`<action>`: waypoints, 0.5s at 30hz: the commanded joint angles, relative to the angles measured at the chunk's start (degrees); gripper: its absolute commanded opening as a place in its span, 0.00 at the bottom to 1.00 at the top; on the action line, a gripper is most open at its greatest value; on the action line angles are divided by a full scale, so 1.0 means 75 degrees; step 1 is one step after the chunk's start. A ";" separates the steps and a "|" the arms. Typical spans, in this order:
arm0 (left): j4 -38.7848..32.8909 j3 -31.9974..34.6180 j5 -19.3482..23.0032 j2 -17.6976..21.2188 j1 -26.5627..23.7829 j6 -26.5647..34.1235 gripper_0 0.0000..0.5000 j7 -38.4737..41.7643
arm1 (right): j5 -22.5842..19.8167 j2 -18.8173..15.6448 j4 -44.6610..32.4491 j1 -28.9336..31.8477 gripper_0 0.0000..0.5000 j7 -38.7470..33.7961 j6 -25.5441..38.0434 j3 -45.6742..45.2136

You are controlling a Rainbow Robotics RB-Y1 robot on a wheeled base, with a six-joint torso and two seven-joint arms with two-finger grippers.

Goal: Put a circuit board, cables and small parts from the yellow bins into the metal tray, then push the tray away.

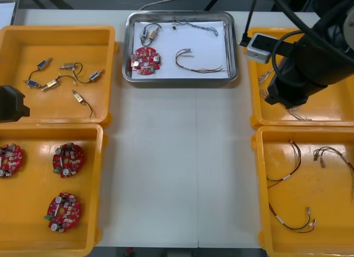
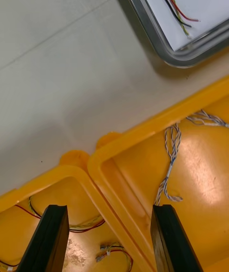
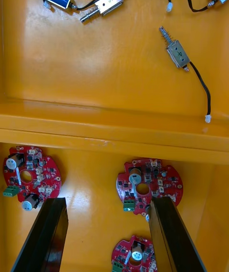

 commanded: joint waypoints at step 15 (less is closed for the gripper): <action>-0.0219 0.0220 -0.0029 -0.0068 0.0020 -0.0070 1.00 -0.0088 | -0.0086 -0.0578 -0.0815 0.2905 1.00 -0.0707 0.0029 -0.3501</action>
